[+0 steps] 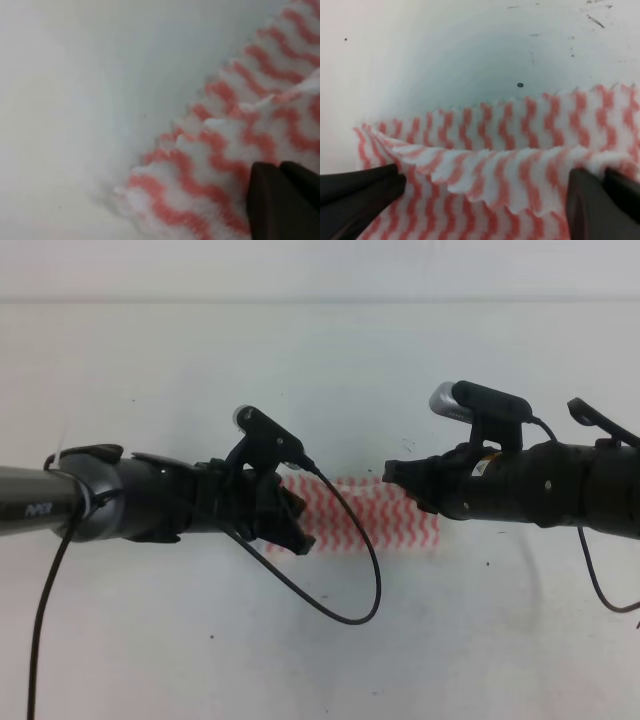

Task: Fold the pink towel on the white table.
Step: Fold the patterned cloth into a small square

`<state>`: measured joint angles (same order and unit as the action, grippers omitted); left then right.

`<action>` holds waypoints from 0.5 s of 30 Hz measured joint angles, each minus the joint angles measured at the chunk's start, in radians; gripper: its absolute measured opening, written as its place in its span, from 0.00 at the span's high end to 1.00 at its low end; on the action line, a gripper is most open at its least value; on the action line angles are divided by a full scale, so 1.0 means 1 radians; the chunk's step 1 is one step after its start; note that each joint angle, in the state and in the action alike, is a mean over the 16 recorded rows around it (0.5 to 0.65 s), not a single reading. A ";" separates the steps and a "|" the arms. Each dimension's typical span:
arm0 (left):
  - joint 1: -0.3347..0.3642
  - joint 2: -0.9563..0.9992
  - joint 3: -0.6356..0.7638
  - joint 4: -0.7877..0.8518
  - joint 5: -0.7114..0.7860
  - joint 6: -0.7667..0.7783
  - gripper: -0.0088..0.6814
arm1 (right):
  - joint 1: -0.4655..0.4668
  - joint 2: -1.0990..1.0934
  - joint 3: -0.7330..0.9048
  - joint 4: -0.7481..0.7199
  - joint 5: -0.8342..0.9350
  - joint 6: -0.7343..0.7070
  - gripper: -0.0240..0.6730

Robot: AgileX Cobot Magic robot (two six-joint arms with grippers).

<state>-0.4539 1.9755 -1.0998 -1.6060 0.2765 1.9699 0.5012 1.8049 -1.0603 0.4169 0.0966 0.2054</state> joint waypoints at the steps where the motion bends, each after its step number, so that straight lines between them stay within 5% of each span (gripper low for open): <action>1: 0.000 -0.002 0.000 0.000 0.013 0.008 0.99 | 0.000 0.000 0.000 0.000 0.000 0.000 0.97; 15: 0.000 -0.008 0.000 -0.092 0.205 0.187 0.99 | 0.001 0.003 0.000 -0.004 0.001 0.000 0.97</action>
<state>-0.4539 1.9672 -1.1002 -1.6977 0.4811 2.1568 0.5019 1.8076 -1.0603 0.4130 0.0981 0.2058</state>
